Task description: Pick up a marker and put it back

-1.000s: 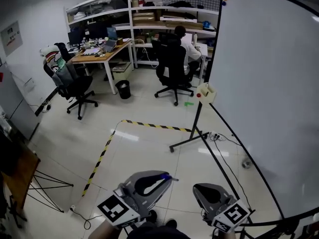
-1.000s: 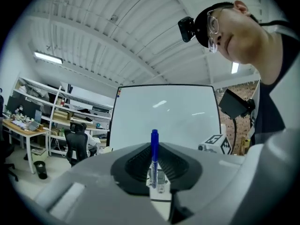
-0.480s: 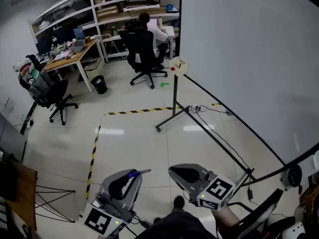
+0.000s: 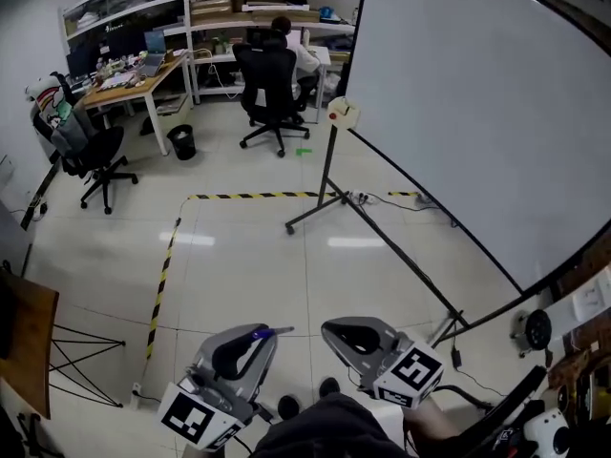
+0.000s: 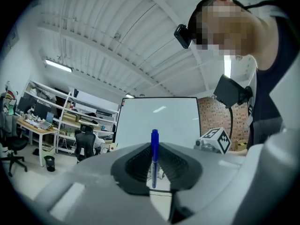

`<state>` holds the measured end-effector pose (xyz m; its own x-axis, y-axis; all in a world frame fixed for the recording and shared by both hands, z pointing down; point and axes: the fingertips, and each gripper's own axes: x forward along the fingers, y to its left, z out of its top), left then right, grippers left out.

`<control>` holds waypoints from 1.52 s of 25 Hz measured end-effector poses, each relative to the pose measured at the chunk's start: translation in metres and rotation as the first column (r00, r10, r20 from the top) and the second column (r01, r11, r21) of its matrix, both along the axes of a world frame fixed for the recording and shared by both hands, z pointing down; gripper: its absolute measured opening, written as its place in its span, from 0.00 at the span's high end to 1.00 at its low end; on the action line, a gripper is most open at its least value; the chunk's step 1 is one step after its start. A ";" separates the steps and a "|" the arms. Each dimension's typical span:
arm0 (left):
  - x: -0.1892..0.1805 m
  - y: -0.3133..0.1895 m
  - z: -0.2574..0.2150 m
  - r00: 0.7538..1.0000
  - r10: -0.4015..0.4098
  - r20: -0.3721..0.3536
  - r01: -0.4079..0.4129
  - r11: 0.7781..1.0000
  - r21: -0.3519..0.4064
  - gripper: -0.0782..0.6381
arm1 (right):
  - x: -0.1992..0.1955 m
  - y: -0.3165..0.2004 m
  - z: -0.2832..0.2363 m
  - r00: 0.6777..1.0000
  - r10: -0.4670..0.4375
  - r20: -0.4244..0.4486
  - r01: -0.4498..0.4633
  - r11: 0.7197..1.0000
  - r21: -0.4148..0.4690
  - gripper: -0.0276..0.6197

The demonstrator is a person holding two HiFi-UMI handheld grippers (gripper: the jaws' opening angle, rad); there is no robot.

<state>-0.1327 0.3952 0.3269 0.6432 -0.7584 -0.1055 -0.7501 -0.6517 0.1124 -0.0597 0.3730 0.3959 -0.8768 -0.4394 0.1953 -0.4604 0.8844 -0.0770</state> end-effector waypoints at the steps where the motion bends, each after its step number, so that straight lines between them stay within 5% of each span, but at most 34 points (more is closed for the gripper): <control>1: 0.002 0.005 0.000 1.000 0.011 0.003 -0.011 1.000 0.003 0.82 | 0.002 0.004 -0.002 1.000 0.009 -0.001 -0.009 1.000 0.005 0.96; 14: 0.090 0.039 0.009 0.988 0.113 0.107 -0.113 0.994 0.000 0.82 | 0.093 0.046 0.006 0.993 0.113 0.041 -0.112 0.993 -0.031 0.96; 18: 0.122 0.049 0.012 0.984 0.162 0.069 -0.161 0.987 -0.028 0.82 | 0.124 0.057 0.014 0.988 0.146 0.054 -0.143 0.988 -0.057 0.96; 38: 0.171 0.099 0.012 0.992 0.094 0.087 -0.089 0.994 -0.064 0.82 | 0.172 0.102 0.027 0.990 0.093 0.109 -0.084 0.993 -0.085 0.96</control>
<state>0.0379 0.4946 0.3387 0.7149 -0.6992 -0.0005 -0.6965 -0.7122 0.0883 0.1128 0.4746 0.4225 -0.8534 -0.5035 0.1354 -0.5212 0.8293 -0.2016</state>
